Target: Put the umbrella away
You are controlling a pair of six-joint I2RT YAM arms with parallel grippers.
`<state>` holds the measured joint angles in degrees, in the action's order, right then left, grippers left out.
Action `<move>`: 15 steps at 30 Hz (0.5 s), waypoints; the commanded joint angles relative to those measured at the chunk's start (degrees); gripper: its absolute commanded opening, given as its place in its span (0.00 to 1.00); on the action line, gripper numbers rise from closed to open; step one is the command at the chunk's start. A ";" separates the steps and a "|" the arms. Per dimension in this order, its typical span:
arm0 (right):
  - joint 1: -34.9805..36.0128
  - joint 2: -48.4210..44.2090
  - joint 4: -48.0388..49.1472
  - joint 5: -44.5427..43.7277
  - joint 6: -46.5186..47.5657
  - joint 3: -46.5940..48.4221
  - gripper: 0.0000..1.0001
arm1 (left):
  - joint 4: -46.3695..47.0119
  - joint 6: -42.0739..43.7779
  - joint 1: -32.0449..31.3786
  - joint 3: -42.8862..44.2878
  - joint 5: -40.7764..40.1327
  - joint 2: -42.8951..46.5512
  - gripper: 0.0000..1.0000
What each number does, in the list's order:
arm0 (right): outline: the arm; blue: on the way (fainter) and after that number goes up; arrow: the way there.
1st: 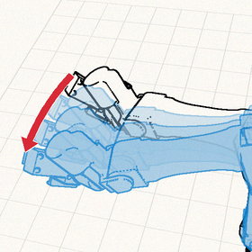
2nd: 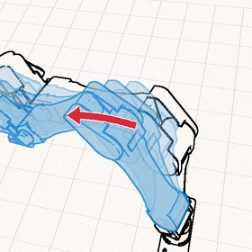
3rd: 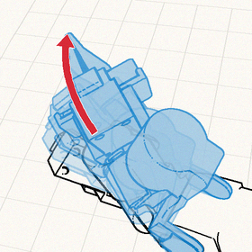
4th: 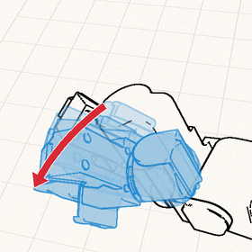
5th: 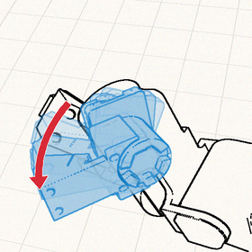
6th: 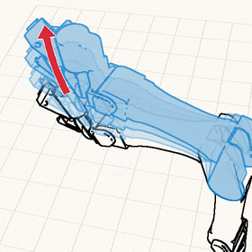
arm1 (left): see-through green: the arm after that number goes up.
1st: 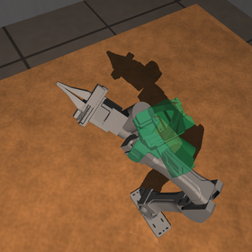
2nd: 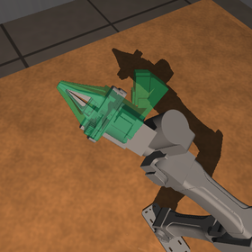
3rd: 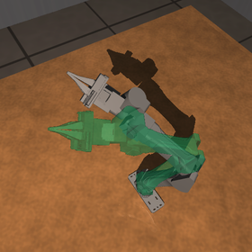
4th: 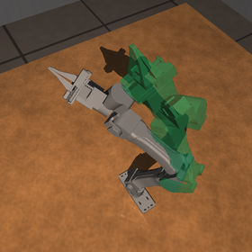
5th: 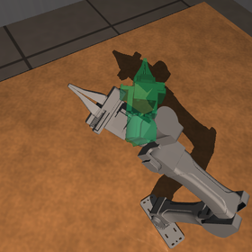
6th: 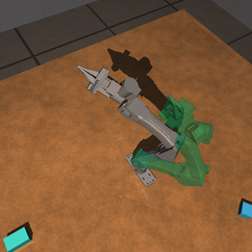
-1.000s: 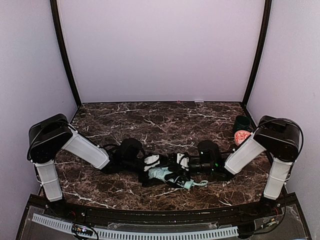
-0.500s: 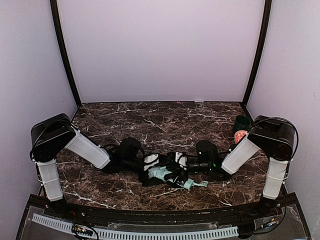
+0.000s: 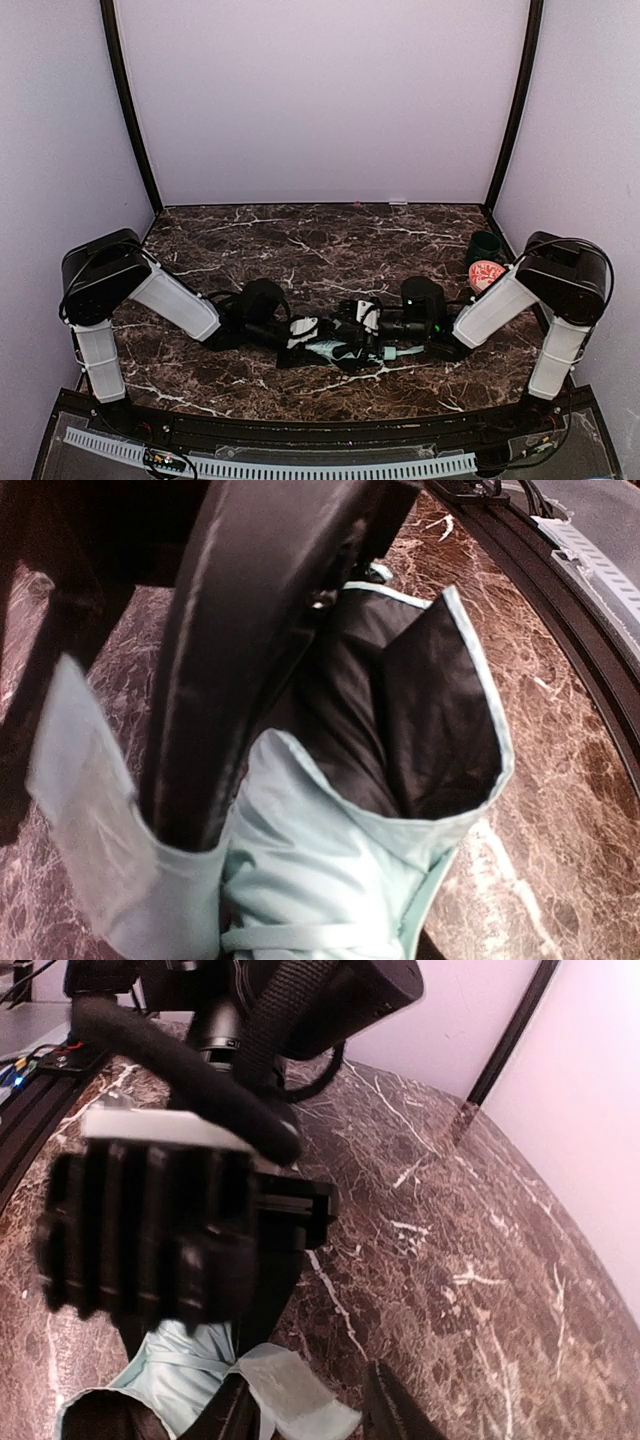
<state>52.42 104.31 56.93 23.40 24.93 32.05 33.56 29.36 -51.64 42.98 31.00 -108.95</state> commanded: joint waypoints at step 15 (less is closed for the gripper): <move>0.02 -19.62 -14.84 -3.56 -3.70 -5.89 0.56 | 2.24 8.43 -1.35 -4.48 -25.80 -0.85 0.00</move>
<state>53.63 87.37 46.33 18.96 24.88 24.91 40.66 34.50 -52.64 40.95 12.78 -108.79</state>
